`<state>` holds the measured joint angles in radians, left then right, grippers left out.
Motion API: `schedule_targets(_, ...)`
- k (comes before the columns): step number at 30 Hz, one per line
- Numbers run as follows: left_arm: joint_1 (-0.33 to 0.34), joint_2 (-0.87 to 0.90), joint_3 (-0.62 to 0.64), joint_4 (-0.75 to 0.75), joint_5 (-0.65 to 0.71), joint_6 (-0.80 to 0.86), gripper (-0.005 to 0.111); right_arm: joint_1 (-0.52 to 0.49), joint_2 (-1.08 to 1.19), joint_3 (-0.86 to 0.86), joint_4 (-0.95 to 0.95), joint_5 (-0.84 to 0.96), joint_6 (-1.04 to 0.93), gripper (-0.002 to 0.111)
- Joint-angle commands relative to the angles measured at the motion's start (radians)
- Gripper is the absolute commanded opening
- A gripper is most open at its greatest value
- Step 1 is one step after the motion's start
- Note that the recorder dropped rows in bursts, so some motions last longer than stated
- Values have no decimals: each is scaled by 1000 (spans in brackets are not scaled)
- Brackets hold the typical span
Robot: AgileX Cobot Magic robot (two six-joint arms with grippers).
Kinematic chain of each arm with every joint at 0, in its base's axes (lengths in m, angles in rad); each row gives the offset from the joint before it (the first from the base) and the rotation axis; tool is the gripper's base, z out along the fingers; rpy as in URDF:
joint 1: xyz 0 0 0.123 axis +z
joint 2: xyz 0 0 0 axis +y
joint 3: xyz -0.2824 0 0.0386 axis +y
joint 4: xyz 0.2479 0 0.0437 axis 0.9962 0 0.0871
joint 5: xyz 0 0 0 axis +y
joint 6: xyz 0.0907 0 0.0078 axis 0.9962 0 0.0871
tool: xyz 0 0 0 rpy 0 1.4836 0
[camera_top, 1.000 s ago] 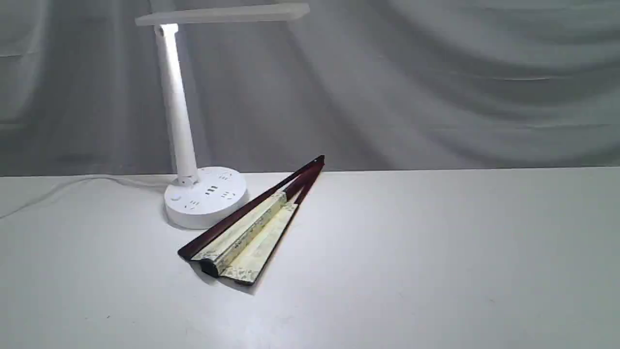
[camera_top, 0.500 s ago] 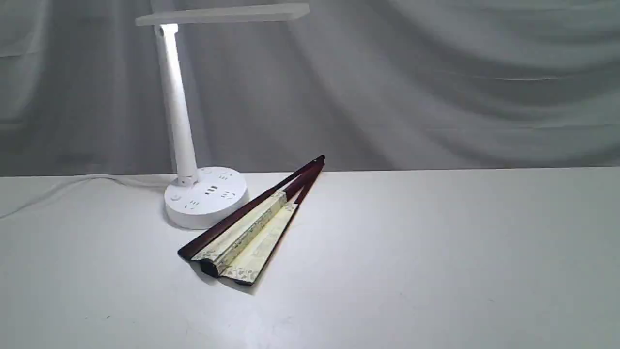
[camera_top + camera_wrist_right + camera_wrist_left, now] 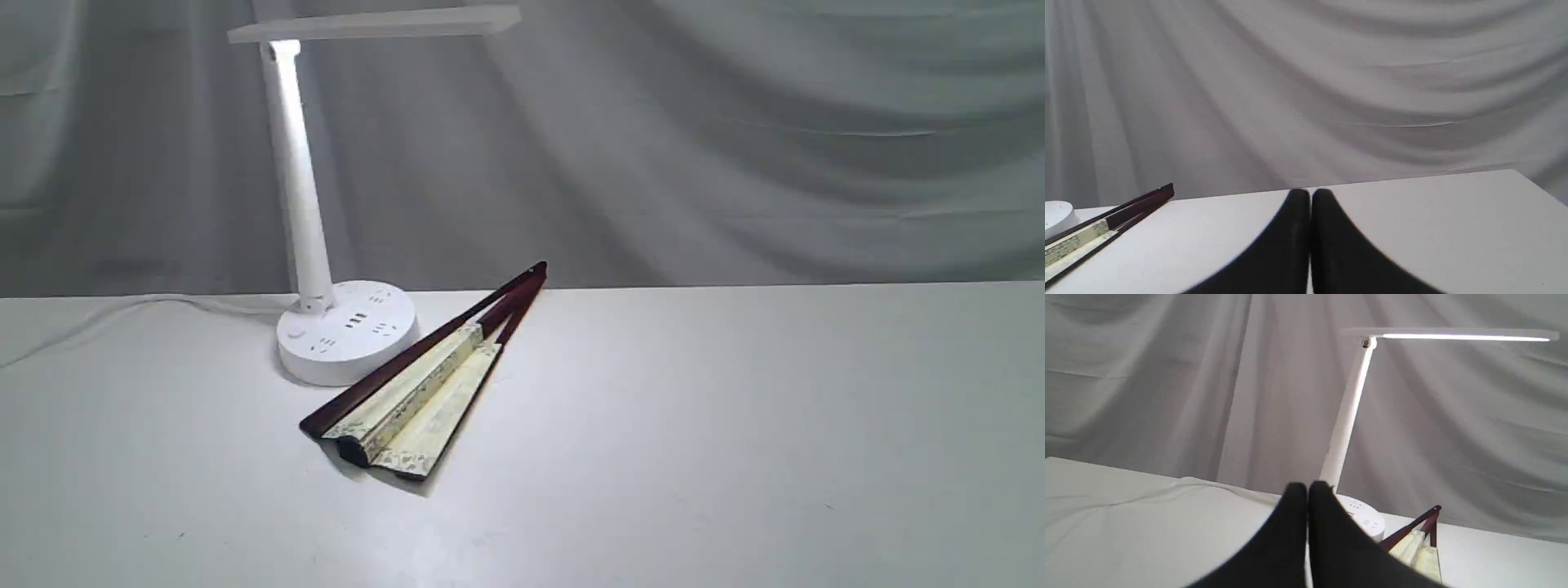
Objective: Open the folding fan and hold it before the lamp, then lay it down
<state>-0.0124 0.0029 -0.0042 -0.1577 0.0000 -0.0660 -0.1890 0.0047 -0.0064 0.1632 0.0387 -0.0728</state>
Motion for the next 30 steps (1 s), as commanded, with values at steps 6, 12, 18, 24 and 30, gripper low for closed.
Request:
schedule_targets(6, -3, -3, -174, -8, 108, -15, 0, 3, -5, -142, 8, 62, -5, 0)
schedule_targets(12, -3, -3, -368, -8, 330, -9, 0, 3, -5, -278, 5, 237, -15, 0)
schedule_targets(18, -3, -3, -508, 4, 532, -2, 0, 3, -5, -423, 5, 396, -51, 0)
schedule_targets(24, -3, 41, -584, 43, 644, -4, 0, 3, 72, -503, -29, 498, -63, 0)
schedule_targets(30, -3, 203, -600, 43, 599, 30, 0, 3, 236, -514, -29, 466, -63, 0)
